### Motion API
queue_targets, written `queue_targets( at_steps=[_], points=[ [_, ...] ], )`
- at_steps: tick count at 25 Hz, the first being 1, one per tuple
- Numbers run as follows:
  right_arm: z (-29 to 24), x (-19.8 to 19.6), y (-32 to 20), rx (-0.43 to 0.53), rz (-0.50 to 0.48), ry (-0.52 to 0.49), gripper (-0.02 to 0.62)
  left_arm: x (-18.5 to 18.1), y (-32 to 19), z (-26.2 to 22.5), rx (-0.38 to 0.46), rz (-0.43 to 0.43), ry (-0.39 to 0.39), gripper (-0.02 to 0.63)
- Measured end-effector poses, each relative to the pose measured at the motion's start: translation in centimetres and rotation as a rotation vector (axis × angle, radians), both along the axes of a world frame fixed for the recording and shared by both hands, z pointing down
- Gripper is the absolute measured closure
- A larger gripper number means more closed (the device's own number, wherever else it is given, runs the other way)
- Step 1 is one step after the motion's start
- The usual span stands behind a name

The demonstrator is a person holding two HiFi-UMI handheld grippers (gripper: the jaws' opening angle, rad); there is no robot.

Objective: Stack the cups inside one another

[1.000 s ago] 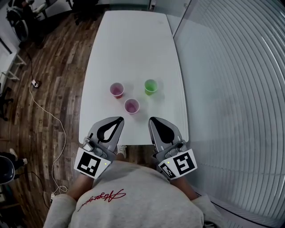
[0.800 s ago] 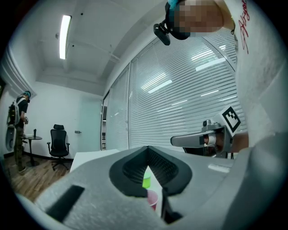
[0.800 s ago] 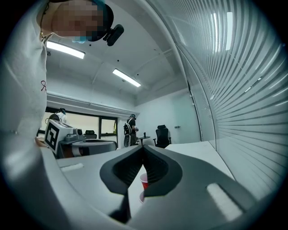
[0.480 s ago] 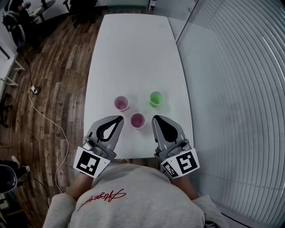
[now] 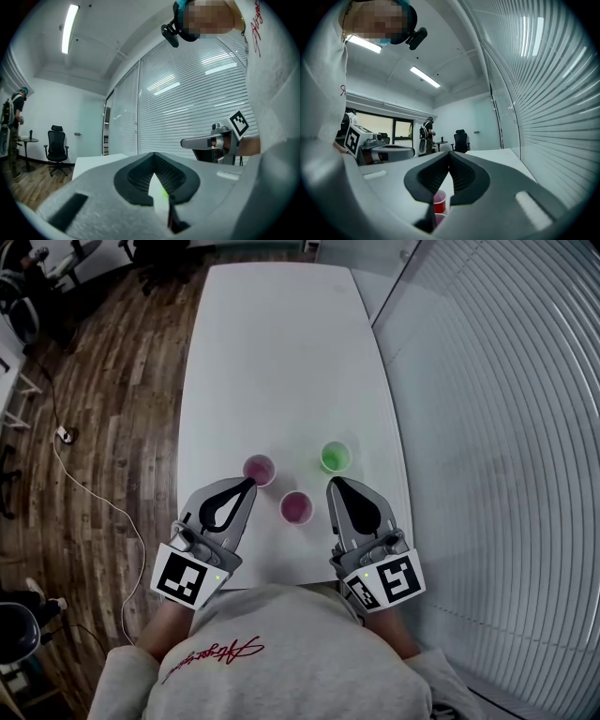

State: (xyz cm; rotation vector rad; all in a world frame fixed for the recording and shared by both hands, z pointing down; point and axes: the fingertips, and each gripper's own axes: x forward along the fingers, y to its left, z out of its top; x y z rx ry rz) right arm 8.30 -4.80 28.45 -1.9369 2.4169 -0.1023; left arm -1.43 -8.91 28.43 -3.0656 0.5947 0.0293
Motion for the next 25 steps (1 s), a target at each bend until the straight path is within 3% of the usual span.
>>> queue_targets(
  at_steps=[15,25],
  points=[
    [1.8,3.1,-1.9,-0.043,0.029,0.041,0.595,0.9,-2.7,1.8,-0.041,-0.053,-0.025,0.612],
    [4.0,5.4,-1.8,-0.130,-0.036,0.088,0.595,1.5,-1.8,1.3,-0.029,-0.142,-0.011,0.612]
  ],
)
